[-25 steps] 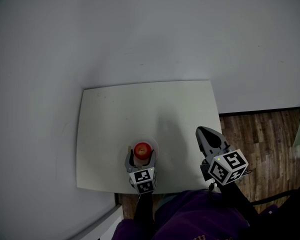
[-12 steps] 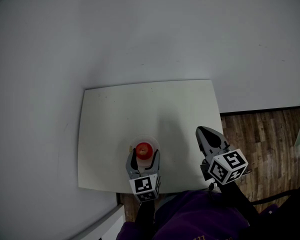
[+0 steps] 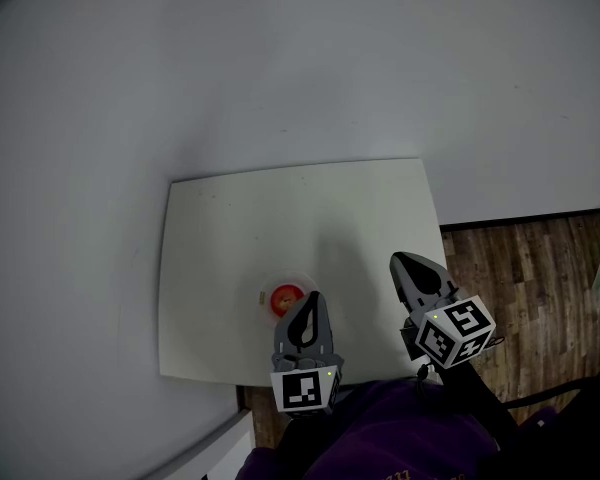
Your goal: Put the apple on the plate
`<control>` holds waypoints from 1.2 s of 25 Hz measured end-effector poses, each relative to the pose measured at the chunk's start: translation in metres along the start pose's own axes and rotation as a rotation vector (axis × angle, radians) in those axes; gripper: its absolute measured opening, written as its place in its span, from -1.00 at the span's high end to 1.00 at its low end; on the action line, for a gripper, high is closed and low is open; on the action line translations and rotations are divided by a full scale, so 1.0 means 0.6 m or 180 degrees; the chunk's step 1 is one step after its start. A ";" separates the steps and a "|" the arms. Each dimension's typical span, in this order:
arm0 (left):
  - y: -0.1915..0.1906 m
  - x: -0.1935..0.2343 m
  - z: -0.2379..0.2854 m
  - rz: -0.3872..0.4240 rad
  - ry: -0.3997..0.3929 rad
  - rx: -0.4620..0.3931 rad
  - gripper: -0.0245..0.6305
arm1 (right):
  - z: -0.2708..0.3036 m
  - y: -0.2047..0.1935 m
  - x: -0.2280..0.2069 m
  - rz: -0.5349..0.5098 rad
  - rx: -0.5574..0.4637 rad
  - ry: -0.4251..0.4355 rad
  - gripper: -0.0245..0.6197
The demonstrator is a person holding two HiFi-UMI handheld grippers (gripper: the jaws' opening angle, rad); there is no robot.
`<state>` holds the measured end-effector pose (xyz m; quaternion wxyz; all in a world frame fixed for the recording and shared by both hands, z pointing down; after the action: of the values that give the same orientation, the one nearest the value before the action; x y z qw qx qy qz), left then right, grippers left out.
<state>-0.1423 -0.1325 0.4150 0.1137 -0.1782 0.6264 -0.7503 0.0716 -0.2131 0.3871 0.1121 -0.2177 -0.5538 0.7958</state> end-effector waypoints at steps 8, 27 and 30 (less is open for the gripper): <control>-0.015 0.000 0.008 0.0023 0.0056 -0.0029 0.91 | -0.004 -0.001 -0.007 -0.0065 -0.0065 -0.0040 0.89; -0.010 -0.021 -0.003 0.0043 0.0155 -0.0030 0.91 | -0.029 0.001 -0.016 -0.0084 -0.0086 -0.0014 0.89; -0.009 -0.022 0.001 0.0059 0.0139 -0.0065 0.91 | -0.027 0.000 -0.018 -0.0080 -0.0086 -0.0014 0.89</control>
<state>-0.1301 -0.1267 0.4190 0.1052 -0.1572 0.6380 -0.7465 0.0887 -0.2042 0.3845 0.1179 -0.2104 -0.5674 0.7873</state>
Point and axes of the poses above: the fingertips, and each gripper's own axes: z forward along the fingers, x to its left, y out of its top, the point moved 10 cm from there along -z, backward along the fingers, and after that the axes turned 10 degrees about -y, right-handed, at the moved point
